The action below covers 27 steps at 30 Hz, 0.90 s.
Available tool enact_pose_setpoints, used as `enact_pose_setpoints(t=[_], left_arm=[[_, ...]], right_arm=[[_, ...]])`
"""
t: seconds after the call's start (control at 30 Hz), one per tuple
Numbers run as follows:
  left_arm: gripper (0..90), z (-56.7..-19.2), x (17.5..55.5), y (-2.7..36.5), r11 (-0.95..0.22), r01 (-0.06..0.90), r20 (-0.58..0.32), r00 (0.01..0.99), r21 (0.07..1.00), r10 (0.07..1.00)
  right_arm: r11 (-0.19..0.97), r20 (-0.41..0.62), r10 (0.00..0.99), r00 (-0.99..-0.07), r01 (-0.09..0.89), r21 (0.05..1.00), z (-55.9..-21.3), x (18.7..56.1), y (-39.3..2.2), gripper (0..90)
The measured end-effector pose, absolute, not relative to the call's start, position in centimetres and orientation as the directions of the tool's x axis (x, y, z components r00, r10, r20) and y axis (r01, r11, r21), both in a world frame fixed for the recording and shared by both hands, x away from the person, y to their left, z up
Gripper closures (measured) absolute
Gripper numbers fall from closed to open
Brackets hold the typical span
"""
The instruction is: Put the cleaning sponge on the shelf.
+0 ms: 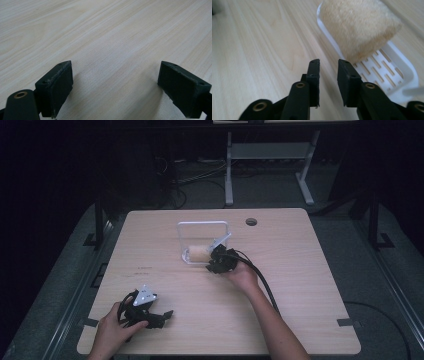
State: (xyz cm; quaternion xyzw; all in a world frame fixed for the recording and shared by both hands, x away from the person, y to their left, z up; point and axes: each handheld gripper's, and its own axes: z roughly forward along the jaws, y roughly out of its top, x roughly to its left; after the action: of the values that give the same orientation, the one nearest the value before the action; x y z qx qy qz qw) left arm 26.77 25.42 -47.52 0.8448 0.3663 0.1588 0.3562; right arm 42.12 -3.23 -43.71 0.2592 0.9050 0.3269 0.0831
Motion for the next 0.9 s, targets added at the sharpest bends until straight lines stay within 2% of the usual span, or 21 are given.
enact_pose_setpoints(t=[0.03, 0.17, 0.23, 0.43, 0.67, 0.9], left_arm=[[12.1, -47.5, 26.8, 25.4, -0.478, 0.506, 0.007, 0.681, 0.718, 0.732], [12.1, -47.5, 26.8, 25.4, -0.477, 0.507, 0.006, 0.681, 0.718, 0.732], [12.1, -47.5, 26.8, 25.4, -0.478, 0.507, 0.006, 0.682, 0.718, 0.732], [12.1, -47.5, 26.8, 25.4, -0.478, 0.506, 0.006, 0.682, 0.718, 0.732], [12.1, -47.5, 26.8, 25.4, -0.478, 0.507, 0.006, 0.682, 0.717, 0.732], [12.1, -47.5, 26.8, 25.4, -0.472, 0.507, 0.003, 0.679, 0.721, 0.734]], right_arm=[[0.652, 0.019, 0.523, -0.852, 0.415, 0.635, -43.7, 42.1, -3.2, 70.3], [0.648, 0.003, 0.540, -0.842, 0.417, 0.638, -43.6, 41.3, -4.5, 57.1], [0.629, 0.008, 0.563, -0.826, 0.435, 0.645, -43.4, 40.9, -5.3, 46.9], [0.579, 0.002, 0.618, -0.786, 0.457, 0.675, -42.8, 39.8, -7.6, 31.4], [0.565, -0.009, 0.643, -0.766, 0.467, 0.680, -42.7, 38.6, -9.5, 22.7], [0.539, -0.008, 0.683, -0.731, 0.496, 0.681, -43.4, 37.2, -12.4, 20.9]])
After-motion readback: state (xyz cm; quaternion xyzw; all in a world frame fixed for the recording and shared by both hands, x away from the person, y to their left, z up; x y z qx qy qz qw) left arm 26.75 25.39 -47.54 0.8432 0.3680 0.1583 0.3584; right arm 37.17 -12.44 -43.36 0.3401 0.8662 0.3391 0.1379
